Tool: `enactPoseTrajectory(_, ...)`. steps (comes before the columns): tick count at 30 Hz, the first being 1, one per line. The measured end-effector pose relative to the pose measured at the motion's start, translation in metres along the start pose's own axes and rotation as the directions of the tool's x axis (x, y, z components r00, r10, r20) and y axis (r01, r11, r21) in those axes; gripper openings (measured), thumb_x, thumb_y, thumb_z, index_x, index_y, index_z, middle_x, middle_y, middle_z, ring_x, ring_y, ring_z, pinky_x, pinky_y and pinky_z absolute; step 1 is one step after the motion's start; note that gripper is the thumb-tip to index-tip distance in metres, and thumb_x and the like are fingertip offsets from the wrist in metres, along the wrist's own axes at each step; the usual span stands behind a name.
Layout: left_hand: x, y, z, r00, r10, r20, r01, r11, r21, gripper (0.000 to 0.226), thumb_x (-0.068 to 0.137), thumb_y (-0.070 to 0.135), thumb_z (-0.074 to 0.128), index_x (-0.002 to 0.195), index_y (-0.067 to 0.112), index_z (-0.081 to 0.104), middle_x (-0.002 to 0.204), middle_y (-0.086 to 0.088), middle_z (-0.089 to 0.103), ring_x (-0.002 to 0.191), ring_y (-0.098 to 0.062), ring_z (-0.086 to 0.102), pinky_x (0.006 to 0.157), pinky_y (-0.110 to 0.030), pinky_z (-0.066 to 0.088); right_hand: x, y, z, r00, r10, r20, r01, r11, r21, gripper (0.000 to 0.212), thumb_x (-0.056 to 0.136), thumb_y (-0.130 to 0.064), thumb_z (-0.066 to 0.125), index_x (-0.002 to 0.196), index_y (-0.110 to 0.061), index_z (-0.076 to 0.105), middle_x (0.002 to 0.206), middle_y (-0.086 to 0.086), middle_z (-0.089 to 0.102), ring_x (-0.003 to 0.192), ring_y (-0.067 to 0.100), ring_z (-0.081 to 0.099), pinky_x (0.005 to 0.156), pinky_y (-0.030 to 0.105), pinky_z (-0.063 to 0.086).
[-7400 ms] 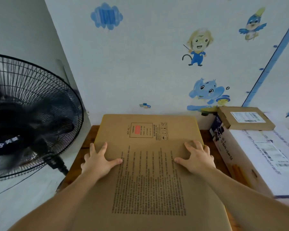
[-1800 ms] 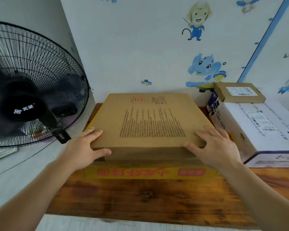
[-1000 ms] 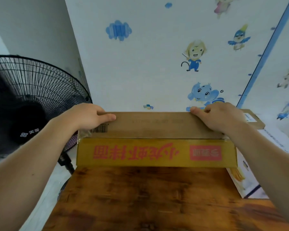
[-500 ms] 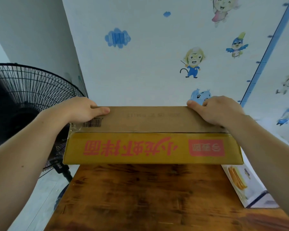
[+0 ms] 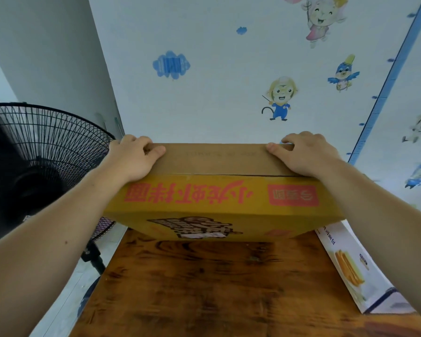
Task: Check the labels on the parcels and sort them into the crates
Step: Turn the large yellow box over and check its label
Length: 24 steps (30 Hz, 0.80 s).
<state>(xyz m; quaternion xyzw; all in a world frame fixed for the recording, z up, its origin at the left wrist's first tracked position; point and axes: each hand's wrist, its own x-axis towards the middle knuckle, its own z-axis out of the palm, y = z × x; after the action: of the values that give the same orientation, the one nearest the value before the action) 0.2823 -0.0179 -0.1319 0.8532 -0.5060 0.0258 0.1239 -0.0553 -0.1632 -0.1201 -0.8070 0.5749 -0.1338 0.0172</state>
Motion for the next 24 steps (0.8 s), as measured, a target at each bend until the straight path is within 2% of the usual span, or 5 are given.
enactPoseTrajectory(3, -0.005, 0.002, -0.001, 0.998, -0.022, 0.060, 0.025, 0.999, -0.047, 0.109, 0.059, 0.095, 0.026, 0.151, 0.035, 0.027, 0.158, -0.006, 0.024, 0.144, -0.040, 0.016, 0.115, -0.055, 0.021, 0.004, 0.001, 0.001, 0.999, 0.030, 0.024, -0.030, 0.999, -0.019, 0.083, 0.079, -0.088, 0.019, 0.124, -0.030, 0.059, 0.127, 0.003, 0.057, 0.123, 0.029, 0.046, 0.090, 0.044, 0.046)
enactPoseTrajectory(8, -0.006, 0.007, -0.008, 0.997, -0.076, 0.030, 0.076, 0.997, 0.003, 0.112, 0.058, 0.095, 0.027, 0.147, 0.028, 0.036, 0.151, -0.011, 0.033, 0.137, -0.044, 0.026, 0.110, -0.054, 0.027, 0.005, -0.003, -0.003, 0.999, 0.023, 0.025, -0.022, 0.999, -0.040, 0.087, 0.077, -0.090, 0.017, 0.108, -0.024, 0.064, 0.107, 0.005, 0.063, 0.103, 0.029, 0.055, 0.080, 0.040, 0.050)
enactPoseTrajectory(16, 0.006, 0.011, -0.023, 0.988, -0.107, 0.109, 0.104, 0.994, 0.032, 0.112, 0.056, 0.098, 0.027, 0.144, 0.031, 0.042, 0.149, -0.014, 0.035, 0.136, -0.045, 0.030, 0.108, -0.054, 0.031, 0.014, -0.007, -0.017, 0.993, 0.035, 0.115, -0.024, 0.995, -0.094, 0.086, 0.084, -0.085, 0.019, 0.107, -0.017, 0.067, 0.106, 0.007, 0.062, 0.094, 0.026, 0.055, 0.077, 0.036, 0.043)
enactPoseTrajectory(20, 0.012, 0.013, -0.021, 0.989, -0.089, 0.119, 0.089, 0.996, 0.003, 0.102, 0.070, 0.093, 0.034, 0.149, 0.030, 0.036, 0.155, -0.012, 0.034, 0.138, -0.041, 0.033, 0.110, -0.052, 0.034, 0.018, -0.014, -0.015, 0.996, 0.014, 0.092, -0.005, 0.996, -0.093, 0.078, 0.087, -0.080, 0.020, 0.107, -0.020, 0.065, 0.113, 0.008, 0.062, 0.103, 0.029, 0.055, 0.083, 0.040, 0.046)
enactPoseTrajectory(24, 0.010, 0.034, -0.023, 0.993, -0.007, 0.121, 0.002, 0.999, 0.036, 0.081, 0.088, 0.076, 0.035, 0.153, 0.029, 0.029, 0.160, -0.008, 0.027, 0.144, -0.036, 0.027, 0.116, -0.053, 0.026, 0.007, -0.036, -0.018, 0.994, -0.013, 0.109, 0.022, 0.996, -0.086, 0.064, 0.093, -0.069, 0.027, 0.141, -0.031, 0.045, 0.147, 0.006, 0.042, 0.134, 0.033, 0.036, 0.105, 0.055, 0.035)
